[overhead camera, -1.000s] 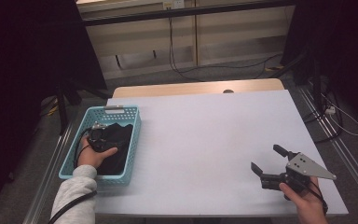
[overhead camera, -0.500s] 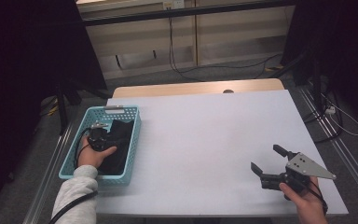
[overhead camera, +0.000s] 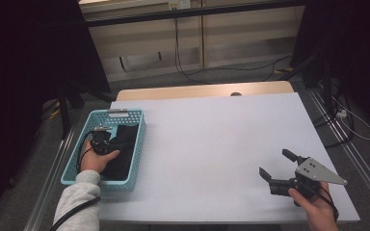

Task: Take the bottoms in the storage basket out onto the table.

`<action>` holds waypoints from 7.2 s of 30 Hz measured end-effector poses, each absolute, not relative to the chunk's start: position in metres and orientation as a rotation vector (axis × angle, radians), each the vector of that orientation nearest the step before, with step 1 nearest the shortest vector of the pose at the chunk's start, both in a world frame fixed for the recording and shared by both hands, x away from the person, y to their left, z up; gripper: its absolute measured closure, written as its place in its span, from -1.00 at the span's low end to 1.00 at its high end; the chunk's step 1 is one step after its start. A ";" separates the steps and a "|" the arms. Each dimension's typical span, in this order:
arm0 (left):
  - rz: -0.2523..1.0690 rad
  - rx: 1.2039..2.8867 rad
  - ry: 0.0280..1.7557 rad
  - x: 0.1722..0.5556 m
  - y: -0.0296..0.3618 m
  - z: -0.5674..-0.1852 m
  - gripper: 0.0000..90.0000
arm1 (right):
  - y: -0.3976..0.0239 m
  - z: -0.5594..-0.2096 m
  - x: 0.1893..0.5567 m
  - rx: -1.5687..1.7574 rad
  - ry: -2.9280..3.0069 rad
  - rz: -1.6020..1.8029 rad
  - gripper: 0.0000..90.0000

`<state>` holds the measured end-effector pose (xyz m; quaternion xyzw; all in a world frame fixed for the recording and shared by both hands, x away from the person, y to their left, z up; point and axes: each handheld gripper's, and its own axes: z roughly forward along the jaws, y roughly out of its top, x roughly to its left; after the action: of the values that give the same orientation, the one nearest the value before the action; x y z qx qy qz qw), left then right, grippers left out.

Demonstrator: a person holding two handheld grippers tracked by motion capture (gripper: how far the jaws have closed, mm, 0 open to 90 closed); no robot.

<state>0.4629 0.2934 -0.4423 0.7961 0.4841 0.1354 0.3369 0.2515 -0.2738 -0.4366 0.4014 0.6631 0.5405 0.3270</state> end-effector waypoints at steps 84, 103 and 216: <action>0.173 1.928 0.625 0.418 0.088 -0.312 0.56 | -0.274 -0.437 0.253 1.054 1.734 1.417 -0.96; 0.212 2.061 0.602 0.410 0.072 -0.387 -0.55 | -0.272 -0.437 0.253 1.032 1.756 1.396 -0.95; 0.196 1.960 0.809 0.382 0.130 -0.400 0.96 | -0.242 -0.445 0.308 1.072 1.943 1.323 -0.94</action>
<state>0.3820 0.1300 -0.4004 0.8051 0.3323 0.0804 0.4847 0.3084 -0.2415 -0.4448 0.3989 0.7230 0.4922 0.2752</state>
